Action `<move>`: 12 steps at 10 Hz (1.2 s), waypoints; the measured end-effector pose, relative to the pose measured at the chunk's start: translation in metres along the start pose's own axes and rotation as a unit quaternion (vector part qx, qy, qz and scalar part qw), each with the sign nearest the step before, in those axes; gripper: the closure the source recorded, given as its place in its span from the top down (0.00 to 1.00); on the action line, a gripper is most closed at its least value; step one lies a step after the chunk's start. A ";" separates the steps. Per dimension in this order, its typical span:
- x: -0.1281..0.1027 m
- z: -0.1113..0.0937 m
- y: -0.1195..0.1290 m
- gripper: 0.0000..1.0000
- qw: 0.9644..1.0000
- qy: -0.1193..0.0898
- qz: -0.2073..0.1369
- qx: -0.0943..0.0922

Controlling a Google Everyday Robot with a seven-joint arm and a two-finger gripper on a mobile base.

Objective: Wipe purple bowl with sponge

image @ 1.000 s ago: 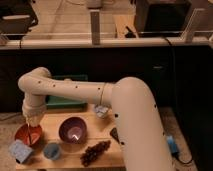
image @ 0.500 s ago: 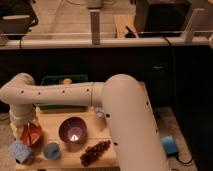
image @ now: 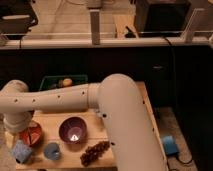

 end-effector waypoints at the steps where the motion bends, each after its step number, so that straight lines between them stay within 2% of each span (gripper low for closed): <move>1: 0.001 0.006 -0.005 0.80 1.000 0.002 -0.014 -0.007; 3: 0.006 0.015 -0.014 0.80 1.000 -0.001 -0.013 -0.026; 5: 0.012 0.025 -0.023 0.80 0.999 -0.009 0.004 -0.052; 7: 0.013 0.030 -0.024 0.80 0.998 -0.012 0.015 -0.064; 12: 0.010 0.043 -0.021 0.80 0.997 -0.029 0.030 -0.068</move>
